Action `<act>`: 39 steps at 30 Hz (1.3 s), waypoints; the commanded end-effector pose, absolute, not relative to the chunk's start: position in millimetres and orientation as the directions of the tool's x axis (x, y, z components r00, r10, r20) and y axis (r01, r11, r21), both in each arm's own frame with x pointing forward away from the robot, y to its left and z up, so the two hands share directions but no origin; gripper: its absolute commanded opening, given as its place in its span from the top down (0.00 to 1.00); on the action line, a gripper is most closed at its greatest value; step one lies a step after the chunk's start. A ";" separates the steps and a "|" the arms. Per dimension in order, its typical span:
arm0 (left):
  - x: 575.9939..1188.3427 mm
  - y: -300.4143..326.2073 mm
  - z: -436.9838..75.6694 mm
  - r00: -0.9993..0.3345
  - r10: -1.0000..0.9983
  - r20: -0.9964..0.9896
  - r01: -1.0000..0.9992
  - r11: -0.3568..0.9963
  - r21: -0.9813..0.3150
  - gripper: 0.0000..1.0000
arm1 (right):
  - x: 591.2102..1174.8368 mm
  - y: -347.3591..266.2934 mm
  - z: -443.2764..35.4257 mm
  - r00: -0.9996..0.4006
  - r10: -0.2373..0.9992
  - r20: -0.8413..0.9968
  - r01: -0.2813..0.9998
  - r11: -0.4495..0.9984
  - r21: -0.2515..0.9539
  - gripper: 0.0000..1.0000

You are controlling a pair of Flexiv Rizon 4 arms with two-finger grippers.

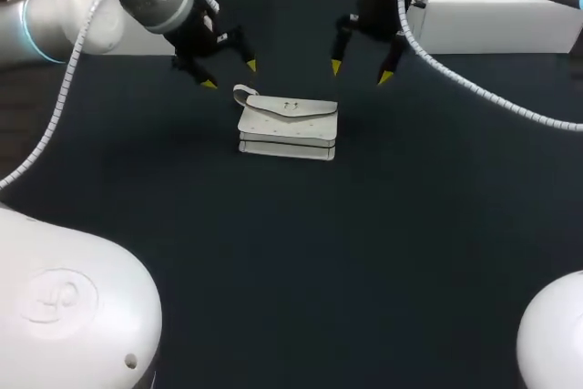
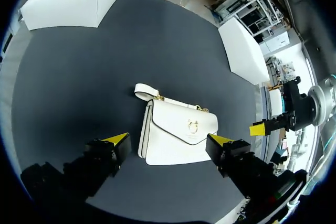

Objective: Pick up the bag, open it, inspect its contents, close it, and place it on the opposite side

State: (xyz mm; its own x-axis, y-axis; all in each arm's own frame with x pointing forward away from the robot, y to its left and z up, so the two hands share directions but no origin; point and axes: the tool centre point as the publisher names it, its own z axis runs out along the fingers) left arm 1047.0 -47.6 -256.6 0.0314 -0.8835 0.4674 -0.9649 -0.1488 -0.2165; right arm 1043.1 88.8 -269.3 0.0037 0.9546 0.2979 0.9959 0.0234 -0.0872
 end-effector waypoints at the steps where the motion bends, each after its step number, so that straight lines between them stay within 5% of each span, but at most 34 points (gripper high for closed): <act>1: 1051.7 -34.0 -264.4 0.111 -0.786 0.608 -0.976 -0.200 -0.082 0.00 | 1032.1 75.4 -273.9 0.118 0.840 0.529 0.992 -0.121 -0.028 0.00; 8: 1051.0 -32.0 -279.8 0.114 -0.708 0.697 -0.990 -0.143 0.016 0.00 | 1029.7 80.3 -285.3 0.170 0.739 0.652 0.979 -0.204 -0.024 0.00; 20: 1057.0 -50.2 -300.8 -0.141 -0.568 0.811 -0.989 0.120 -0.089 0.00 | 1023.9 98.2 -287.4 0.138 0.671 0.728 0.968 -0.249 0.046 0.00; 39: 1062.4 -62.2 -308.3 -0.091 -0.514 0.853 -0.993 0.111 -0.038 0.00 | 1033.9 111.9 -306.8 0.144 0.655 0.742 0.976 -0.219 0.004 0.00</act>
State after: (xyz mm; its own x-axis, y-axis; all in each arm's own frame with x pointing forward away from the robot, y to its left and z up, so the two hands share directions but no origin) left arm 1053.0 -59.6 -298.3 -0.1026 -0.5441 0.8327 -0.9936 0.0963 -0.0595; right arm 1021.0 108.3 -294.5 0.1397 0.6638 0.7347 0.9733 -0.2286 0.0215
